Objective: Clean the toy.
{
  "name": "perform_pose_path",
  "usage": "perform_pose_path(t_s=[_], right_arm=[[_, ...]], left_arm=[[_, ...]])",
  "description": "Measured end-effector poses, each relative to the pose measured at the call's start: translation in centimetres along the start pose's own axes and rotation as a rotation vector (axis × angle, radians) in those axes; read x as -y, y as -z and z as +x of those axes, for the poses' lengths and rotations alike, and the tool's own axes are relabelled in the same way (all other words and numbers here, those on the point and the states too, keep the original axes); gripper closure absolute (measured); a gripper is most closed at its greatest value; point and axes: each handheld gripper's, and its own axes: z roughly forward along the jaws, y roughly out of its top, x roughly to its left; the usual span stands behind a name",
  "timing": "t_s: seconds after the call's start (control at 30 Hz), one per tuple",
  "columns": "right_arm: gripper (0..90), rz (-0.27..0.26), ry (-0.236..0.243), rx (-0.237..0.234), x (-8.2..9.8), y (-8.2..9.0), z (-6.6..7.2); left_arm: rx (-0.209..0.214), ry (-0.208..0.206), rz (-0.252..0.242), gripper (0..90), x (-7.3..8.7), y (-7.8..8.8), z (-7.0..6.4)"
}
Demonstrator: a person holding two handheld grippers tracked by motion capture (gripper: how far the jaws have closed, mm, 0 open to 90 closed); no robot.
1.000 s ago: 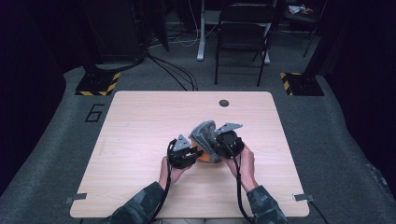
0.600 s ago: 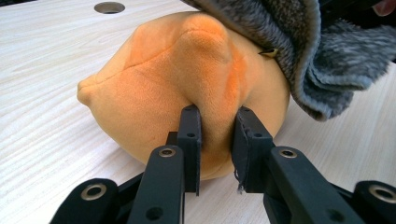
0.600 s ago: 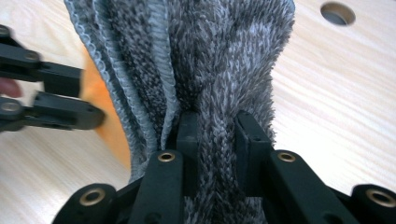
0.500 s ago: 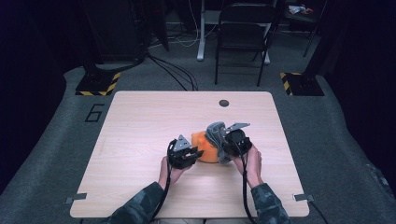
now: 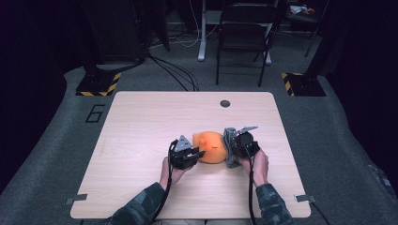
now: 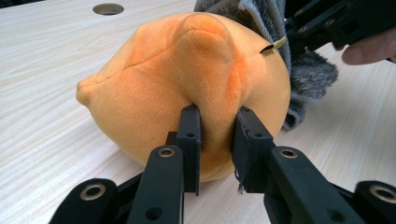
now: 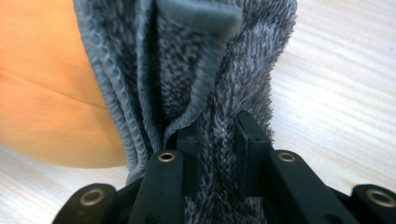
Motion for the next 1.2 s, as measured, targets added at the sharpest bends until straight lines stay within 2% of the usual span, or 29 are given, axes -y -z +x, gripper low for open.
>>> perform_pose_path(t_s=[0.1,0.2,0.23,0.27,0.4,0.43,0.53,0.6,0.7,0.8,0.83,0.9,0.93,0.97,1.0,1.07,1.2], right_arm=[[74.4,0.019,0.004,0.022,0.3,-0.7,-0.2],[74.4,0.075,0.003,0.035,0.8,-1.7,0.0],[74.5,0.079,0.011,0.032,1.1,-2.1,0.0],[74.5,0.072,-0.001,0.032,1.2,-2.1,0.0],[74.5,0.093,0.033,0.052,0.6,-1.6,-0.2],[74.6,0.099,0.015,0.054,0.4,-1.3,-0.2],[74.6,0.062,0.041,0.085,-0.4,0.4,-0.3],[74.5,-0.001,0.049,0.076,-1.2,2.0,-0.1],[74.6,-0.086,0.083,0.045,-2.5,5.0,1.0],[74.6,-0.106,0.143,-0.015,-3.4,6.7,2.9],[74.6,-0.093,0.170,-0.021,-3.4,6.6,3.6],[74.6,-0.031,0.228,-0.023,-3.2,5.5,4.9],[74.7,-0.017,0.238,-0.004,-2.9,4.7,5.4],[75.0,-0.033,0.254,0.022,-2.7,3.9,5.4],[75.0,-0.046,0.255,0.034,-2.5,3.4,5.4],[75.0,-0.066,0.210,0.016,-2.3,3.3,5.0],[74.9,-0.087,0.151,0.018,-2.2,3.1,4.1]], left_arm=[[-0.005,-0.002,0.003,73.9,0.0,0.0,0.0],[-0.007,0.008,0.006,73.9,0.0,0.1,0.0],[-0.008,0.010,0.006,73.9,0.0,0.1,0.1],[-0.006,0.005,0.009,73.9,0.0,0.1,0.2],[-0.009,0.018,0.005,73.7,0.1,0.2,0.4],[-0.014,0.017,0.000,73.7,0.1,0.2,0.4],[-0.023,0.017,0.004,73.4,0.1,0.2,0.6],[-0.021,0.008,0.016,73.4,0.0,0.3,0.7],[-0.025,0.011,0.015,73.3,0.0,0.3,0.7],[-0.025,0.025,0.008,73.2,0.1,0.3,0.7],[-0.027,0.025,0.009,73.1,0.1,0.3,0.7],[-0.028,0.016,0.014,72.8,0.1,0.3,0.7],[-0.036,0.008,0.013,71.9,0.0,0.3,0.7],[-0.031,0.003,0.016,70.0,0.0,0.3,0.8],[-0.028,-0.003,0.018,66.8,0.0,0.5,0.9],[-0.030,-0.012,0.031,60.6,0.0,0.6,1.0],[-0.059,-0.037,0.068,46.6,0.5,0.1,0.5]])
